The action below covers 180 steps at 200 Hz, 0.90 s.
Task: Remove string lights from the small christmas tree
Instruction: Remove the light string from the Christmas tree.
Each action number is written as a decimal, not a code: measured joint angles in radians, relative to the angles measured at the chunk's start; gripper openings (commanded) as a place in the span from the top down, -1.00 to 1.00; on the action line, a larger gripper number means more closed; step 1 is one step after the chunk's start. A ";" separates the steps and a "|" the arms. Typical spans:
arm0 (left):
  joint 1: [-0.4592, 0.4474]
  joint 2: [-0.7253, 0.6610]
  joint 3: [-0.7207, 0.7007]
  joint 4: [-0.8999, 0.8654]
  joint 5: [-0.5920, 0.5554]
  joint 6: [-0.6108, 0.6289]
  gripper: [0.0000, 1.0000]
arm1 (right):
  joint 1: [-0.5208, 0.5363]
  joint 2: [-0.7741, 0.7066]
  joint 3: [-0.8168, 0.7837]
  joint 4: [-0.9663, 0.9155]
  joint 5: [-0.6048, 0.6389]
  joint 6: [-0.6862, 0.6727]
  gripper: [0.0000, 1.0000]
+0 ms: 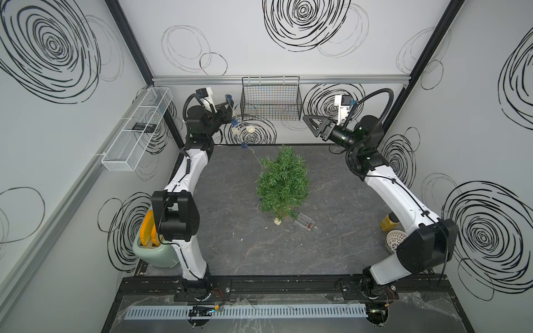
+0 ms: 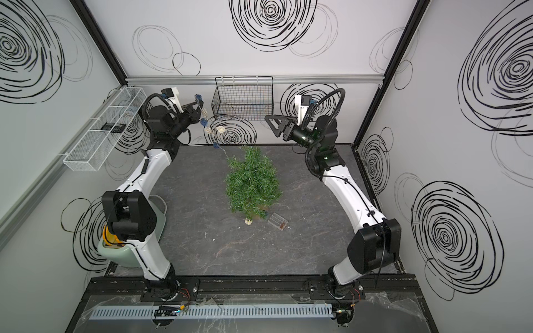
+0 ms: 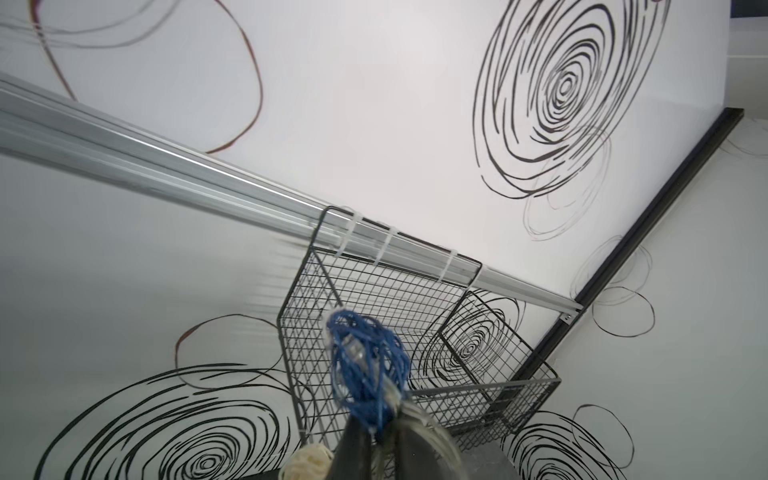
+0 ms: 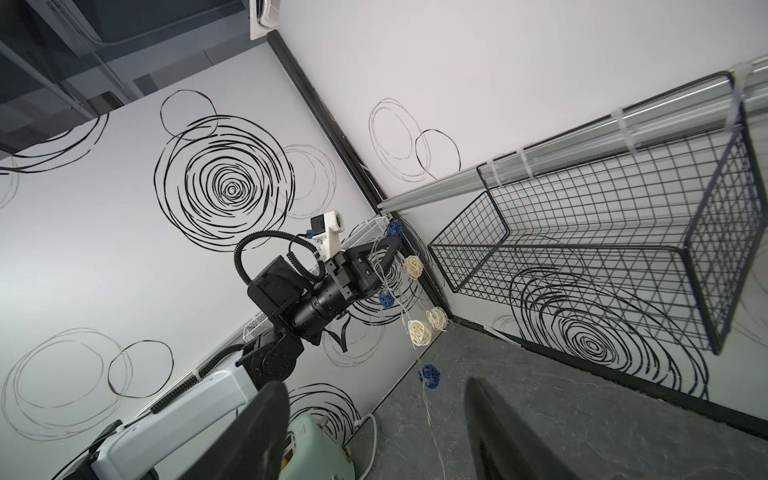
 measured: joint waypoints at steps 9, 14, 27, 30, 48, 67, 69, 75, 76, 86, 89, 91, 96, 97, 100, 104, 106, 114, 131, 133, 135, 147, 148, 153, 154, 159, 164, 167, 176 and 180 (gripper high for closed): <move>0.015 0.000 -0.014 0.001 -0.006 -0.007 1.00 | 0.000 -0.017 -0.017 0.001 0.004 -0.004 -0.42; 0.023 -0.002 -0.024 0.001 -0.010 -0.011 1.00 | 0.000 -0.026 -0.026 0.002 0.005 -0.005 -0.42; 0.042 -0.011 -0.053 -0.002 -0.022 -0.018 1.00 | 0.000 -0.050 -0.052 0.002 0.014 -0.006 -0.42; 0.047 -0.014 -0.062 -0.002 -0.024 -0.019 1.00 | 0.000 -0.055 -0.058 0.002 0.016 -0.006 -0.42; 0.072 -0.044 -0.105 -0.006 -0.039 -0.031 1.00 | 0.000 -0.081 -0.087 0.002 0.025 -0.009 -0.43; 0.100 -0.089 -0.149 -0.002 -0.045 -0.045 1.00 | 0.000 -0.104 -0.110 0.001 0.029 -0.011 -0.43; 0.103 -0.096 -0.154 -0.001 -0.046 -0.047 1.00 | 0.000 -0.105 -0.112 0.002 0.031 -0.012 -0.43; 0.113 -0.114 -0.170 0.002 -0.047 -0.053 1.00 | 0.000 -0.113 -0.119 0.001 0.033 -0.012 -0.43; 0.114 -0.116 -0.171 0.002 -0.047 -0.053 1.00 | 0.000 -0.115 -0.122 0.001 0.034 -0.012 -0.43; 0.128 -0.145 -0.193 0.011 -0.049 -0.061 1.00 | 0.000 -0.128 -0.133 0.000 0.037 -0.013 -0.43; 0.133 -0.154 -0.200 0.016 -0.050 -0.064 1.00 | 0.000 -0.132 -0.136 0.000 0.038 -0.014 -0.43; 0.135 -0.161 -0.205 0.019 -0.049 -0.066 1.00 | 0.000 -0.134 -0.138 -0.001 0.039 -0.014 -0.43; 0.142 -0.178 -0.218 0.026 -0.049 -0.071 1.00 | 0.000 -0.141 -0.143 -0.002 0.041 -0.015 -0.43; 0.144 -0.182 -0.222 0.028 -0.049 -0.072 1.00 | 0.000 -0.142 -0.144 -0.002 0.042 -0.015 -0.43; 0.146 -0.191 -0.229 0.032 -0.048 -0.076 1.00 | 0.000 -0.145 -0.146 -0.002 0.043 -0.015 -0.43; 0.150 -0.204 -0.238 0.039 -0.048 -0.080 1.00 | 0.000 -0.150 -0.151 -0.002 0.044 -0.016 -0.43; 0.152 -0.210 -0.243 0.043 -0.048 -0.083 1.00 | 0.000 -0.152 -0.152 -0.002 0.044 -0.016 -0.43; 0.157 -0.233 -0.255 0.053 -0.042 -0.093 1.00 | 0.000 -0.161 -0.158 -0.003 0.045 -0.016 -0.43; 0.160 -0.273 -0.278 0.083 -0.031 -0.116 1.00 | 0.000 -0.176 -0.170 -0.003 0.048 -0.016 -0.43; 0.160 -0.279 -0.282 0.087 -0.030 -0.119 1.00 | 0.000 -0.177 -0.172 -0.003 0.047 -0.016 -0.43; 0.160 -0.285 -0.287 0.090 -0.029 -0.122 1.00 | 0.000 -0.180 -0.173 -0.003 0.048 -0.016 -0.43; 0.157 -0.324 -0.315 0.105 -0.018 -0.137 1.00 | 0.000 -0.190 -0.182 -0.004 0.048 -0.016 -0.43; 0.157 -0.326 -0.317 0.105 -0.017 -0.138 1.00 | 0.000 -0.190 -0.182 -0.004 0.048 -0.016 -0.43; 0.154 -0.343 -0.327 0.109 -0.015 -0.143 1.00 | 0.000 -0.194 -0.185 -0.005 0.048 -0.015 -0.43; 0.154 -0.346 -0.328 0.109 -0.014 -0.144 1.00 | 0.000 -0.195 -0.185 -0.005 0.048 -0.016 -0.43; 0.151 -0.359 -0.336 0.111 -0.014 -0.148 1.00 | 0.000 -0.198 -0.188 -0.005 0.048 -0.016 -0.43; 0.147 -0.376 -0.343 0.113 -0.012 -0.151 1.00 | 0.000 -0.201 -0.190 -0.005 0.048 -0.016 -0.43; 0.145 -0.385 -0.344 0.113 -0.012 -0.152 1.00 | 0.001 -0.204 -0.193 -0.005 0.048 -0.016 -0.43; 0.138 -0.410 -0.346 0.111 -0.011 -0.153 1.00 | 0.001 -0.212 -0.200 -0.006 0.048 -0.016 -0.43; 0.135 -0.422 -0.346 0.111 -0.012 -0.152 1.00 | 0.001 -0.217 -0.203 -0.006 0.049 -0.016 -0.43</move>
